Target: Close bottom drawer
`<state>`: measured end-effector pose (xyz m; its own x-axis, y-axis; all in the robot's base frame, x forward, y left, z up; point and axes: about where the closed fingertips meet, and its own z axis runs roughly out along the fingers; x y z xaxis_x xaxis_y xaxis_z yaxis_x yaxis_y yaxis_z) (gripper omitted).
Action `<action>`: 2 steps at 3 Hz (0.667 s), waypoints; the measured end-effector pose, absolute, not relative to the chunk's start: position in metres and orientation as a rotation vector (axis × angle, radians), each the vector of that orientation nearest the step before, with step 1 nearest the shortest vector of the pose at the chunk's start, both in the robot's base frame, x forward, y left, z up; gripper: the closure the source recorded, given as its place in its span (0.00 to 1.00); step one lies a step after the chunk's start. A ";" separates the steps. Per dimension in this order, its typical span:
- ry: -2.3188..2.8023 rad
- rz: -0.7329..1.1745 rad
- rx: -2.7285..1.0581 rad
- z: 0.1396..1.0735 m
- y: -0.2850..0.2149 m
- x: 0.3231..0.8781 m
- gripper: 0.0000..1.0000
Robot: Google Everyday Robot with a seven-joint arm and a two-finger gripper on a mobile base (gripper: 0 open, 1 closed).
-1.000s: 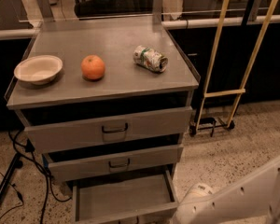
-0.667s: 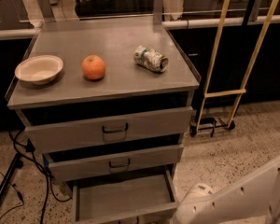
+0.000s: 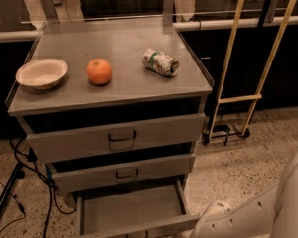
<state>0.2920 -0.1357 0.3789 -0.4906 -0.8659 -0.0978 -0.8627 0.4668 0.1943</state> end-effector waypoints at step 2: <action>-2.729 -0.364 1.444 0.314 -0.147 0.306 1.00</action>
Offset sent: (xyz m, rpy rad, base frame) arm 0.0212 -0.0045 -0.1211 -0.0122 0.0431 -0.1358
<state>0.3061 -0.1473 0.3143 -0.5682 -0.8190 -0.0796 -0.8112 0.5413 0.2211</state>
